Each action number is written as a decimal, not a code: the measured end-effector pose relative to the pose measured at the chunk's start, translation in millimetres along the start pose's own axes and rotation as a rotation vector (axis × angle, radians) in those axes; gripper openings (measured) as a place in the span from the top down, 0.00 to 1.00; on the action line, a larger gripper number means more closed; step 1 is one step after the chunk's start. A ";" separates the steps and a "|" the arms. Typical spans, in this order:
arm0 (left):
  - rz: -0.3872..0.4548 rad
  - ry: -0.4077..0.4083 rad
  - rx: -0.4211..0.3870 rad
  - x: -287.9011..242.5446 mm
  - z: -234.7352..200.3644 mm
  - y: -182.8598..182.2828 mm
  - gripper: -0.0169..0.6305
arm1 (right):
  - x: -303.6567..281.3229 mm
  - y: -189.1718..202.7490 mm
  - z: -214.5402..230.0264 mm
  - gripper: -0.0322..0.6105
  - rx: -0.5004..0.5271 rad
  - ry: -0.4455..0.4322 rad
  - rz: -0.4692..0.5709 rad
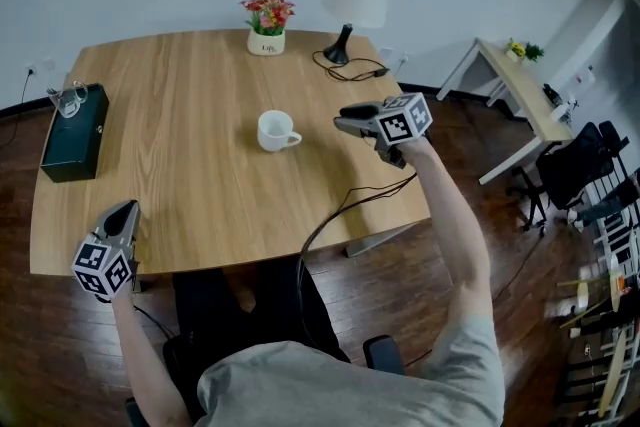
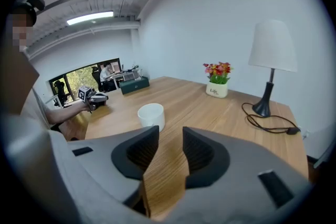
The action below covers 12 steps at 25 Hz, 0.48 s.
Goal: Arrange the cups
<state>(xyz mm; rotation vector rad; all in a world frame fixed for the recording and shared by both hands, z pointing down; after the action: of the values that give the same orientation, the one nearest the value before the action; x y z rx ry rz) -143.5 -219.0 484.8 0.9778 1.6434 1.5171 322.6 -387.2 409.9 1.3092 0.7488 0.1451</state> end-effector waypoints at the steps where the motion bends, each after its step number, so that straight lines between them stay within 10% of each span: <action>1: 0.007 -0.002 -0.002 0.1 0.6 -1.1 0.96 | -8.2 -0.2 -3.6 0.74 0.009 -0.012 -0.018; 12: 0.021 -0.017 -0.009 -0.9 4.8 -4.2 0.96 | -89.4 -23.8 -15.1 0.74 -0.055 -0.095 -0.129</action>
<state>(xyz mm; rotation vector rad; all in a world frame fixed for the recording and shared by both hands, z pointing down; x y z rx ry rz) -139.2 -217.6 480.3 1.0041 1.6180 1.5246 238.7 -426.3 424.5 1.2039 0.7410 0.0001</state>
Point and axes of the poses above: the fingertips, and each gripper's own axes: x backward along the fingers, z to its right, y out of its underside, the point moved 2 cm from there along x, backward along the fingers, and after that the axes turned 12 degrees about z, right-handed, at the moved point
